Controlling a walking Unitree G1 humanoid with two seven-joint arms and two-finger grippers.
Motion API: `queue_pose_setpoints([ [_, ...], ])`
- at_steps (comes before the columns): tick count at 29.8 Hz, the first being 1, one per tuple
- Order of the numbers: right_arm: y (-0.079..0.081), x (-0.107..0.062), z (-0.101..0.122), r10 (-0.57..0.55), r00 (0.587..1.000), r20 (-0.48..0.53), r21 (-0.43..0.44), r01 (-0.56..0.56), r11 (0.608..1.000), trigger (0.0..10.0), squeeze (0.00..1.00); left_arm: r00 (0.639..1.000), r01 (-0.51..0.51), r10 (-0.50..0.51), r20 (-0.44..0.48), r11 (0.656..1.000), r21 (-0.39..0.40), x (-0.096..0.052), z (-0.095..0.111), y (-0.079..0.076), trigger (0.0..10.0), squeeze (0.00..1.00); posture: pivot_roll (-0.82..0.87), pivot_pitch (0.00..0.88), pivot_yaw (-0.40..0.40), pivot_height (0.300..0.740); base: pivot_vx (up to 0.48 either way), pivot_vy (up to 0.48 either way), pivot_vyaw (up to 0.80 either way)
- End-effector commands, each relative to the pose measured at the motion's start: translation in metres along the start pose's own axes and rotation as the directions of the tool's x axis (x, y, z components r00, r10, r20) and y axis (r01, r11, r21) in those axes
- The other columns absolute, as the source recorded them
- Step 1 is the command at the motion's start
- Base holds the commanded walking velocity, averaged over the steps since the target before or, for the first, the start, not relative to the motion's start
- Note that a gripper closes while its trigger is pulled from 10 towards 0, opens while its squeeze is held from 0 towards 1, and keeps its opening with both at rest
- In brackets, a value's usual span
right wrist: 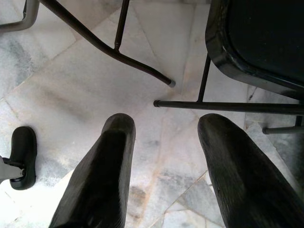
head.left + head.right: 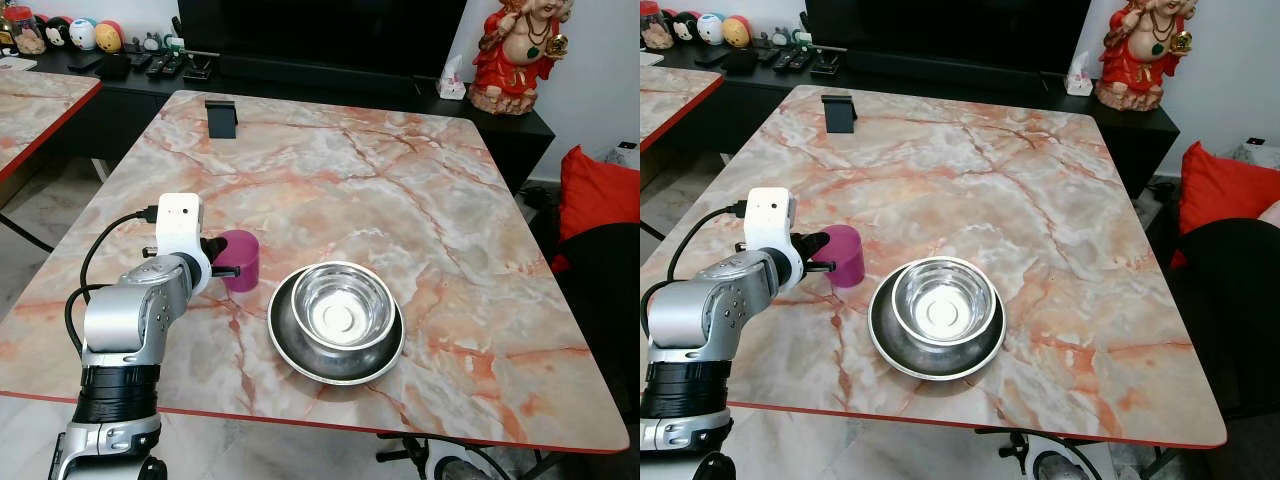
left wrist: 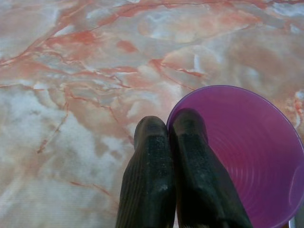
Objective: Setting the table
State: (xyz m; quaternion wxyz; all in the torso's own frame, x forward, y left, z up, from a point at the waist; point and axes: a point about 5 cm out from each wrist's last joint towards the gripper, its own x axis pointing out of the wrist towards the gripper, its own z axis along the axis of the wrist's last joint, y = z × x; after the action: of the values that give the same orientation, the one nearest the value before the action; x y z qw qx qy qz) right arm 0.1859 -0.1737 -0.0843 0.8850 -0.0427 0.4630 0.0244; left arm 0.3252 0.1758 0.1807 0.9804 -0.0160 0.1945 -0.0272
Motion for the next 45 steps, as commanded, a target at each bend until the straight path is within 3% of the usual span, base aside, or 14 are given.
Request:
queue_pose_setpoints([
  [1,-0.003,0.000,0.000,-0.006,1.000,-0.007,-0.002,0.006,1.000,10.0,0.00,1.000,0.010,-0.010,0.003,1.000,0.008,-0.001,0.000,-0.003,10.0,0.39,0.05,0.000,-0.104,0.740,0.000,0.000,0.00],
  [11,-0.003,0.000,0.000,-0.008,1.000,-0.006,0.000,0.008,1.000,10.0,0.00,1.000,0.006,-0.006,0.025,1.000,0.009,0.000,0.004,-0.002,10.0,0.40,0.06,0.000,-0.106,0.740,0.000,0.000,0.00],
  [15,-0.003,0.000,0.000,-0.007,1.000,-0.005,0.000,0.007,1.000,10.0,0.00,0.999,0.009,-0.009,0.032,1.000,0.008,0.000,0.004,-0.003,10.0,0.51,0.06,0.000,-0.106,0.740,0.000,0.000,0.00],
  [22,-0.003,0.000,0.000,-0.007,1.000,-0.006,0.000,0.007,1.000,10.0,0.00,0.999,0.019,-0.020,0.044,1.000,0.010,0.000,0.004,-0.006,10.0,0.51,0.05,0.000,-0.106,0.740,0.000,0.000,0.00],
  [24,-0.003,0.000,0.000,-0.007,1.000,-0.006,0.000,0.007,1.000,10.0,0.00,0.999,0.021,-0.021,0.046,1.000,0.011,0.001,0.004,-0.006,10.0,0.67,0.05,0.000,-0.105,0.740,0.000,0.000,0.00],
  [26,-0.003,0.000,0.000,-0.006,1.000,-0.006,0.000,0.006,1.000,10.0,0.00,0.999,0.019,-0.020,0.049,1.000,0.012,0.001,0.004,-0.006,10.0,0.60,0.05,0.000,-0.106,0.740,0.000,0.000,0.00],
  [27,-0.003,0.000,-0.001,-0.007,1.000,-0.006,0.001,0.007,1.000,10.0,0.00,0.998,0.016,-0.017,0.054,1.000,0.011,0.001,0.004,-0.006,10.0,0.00,0.05,0.000,-0.106,0.740,0.000,0.000,0.00],
  [31,-0.003,0.000,-0.001,-0.008,1.000,-0.007,0.001,0.008,1.000,10.0,0.00,0.995,0.003,-0.004,0.103,1.000,0.009,0.001,0.010,-0.004,10.0,0.00,0.05,0.000,-0.108,0.740,0.000,0.000,0.00],
  [33,-0.004,0.000,0.000,-0.007,1.000,-0.006,-0.001,0.007,1.000,10.0,0.00,0.983,0.008,-0.012,0.185,1.000,0.021,-0.001,0.018,-0.005,10.0,0.00,0.05,0.000,-0.110,0.740,0.000,0.000,0.00],
  [41,-0.004,0.000,0.000,-0.008,1.000,-0.006,-0.001,0.008,1.000,10.0,0.00,0.962,0.001,-0.013,0.273,0.999,0.044,-0.004,0.029,-0.005,10.0,0.00,0.05,0.000,-0.111,0.740,0.000,0.000,0.00],
  [45,-0.004,0.000,0.000,-0.008,1.000,-0.006,-0.001,0.008,1.000,10.0,0.00,0.929,-0.004,-0.019,0.370,0.998,0.062,-0.008,0.037,-0.004,10.0,0.00,0.05,0.000,-0.111,0.740,0.000,0.000,0.00],
])
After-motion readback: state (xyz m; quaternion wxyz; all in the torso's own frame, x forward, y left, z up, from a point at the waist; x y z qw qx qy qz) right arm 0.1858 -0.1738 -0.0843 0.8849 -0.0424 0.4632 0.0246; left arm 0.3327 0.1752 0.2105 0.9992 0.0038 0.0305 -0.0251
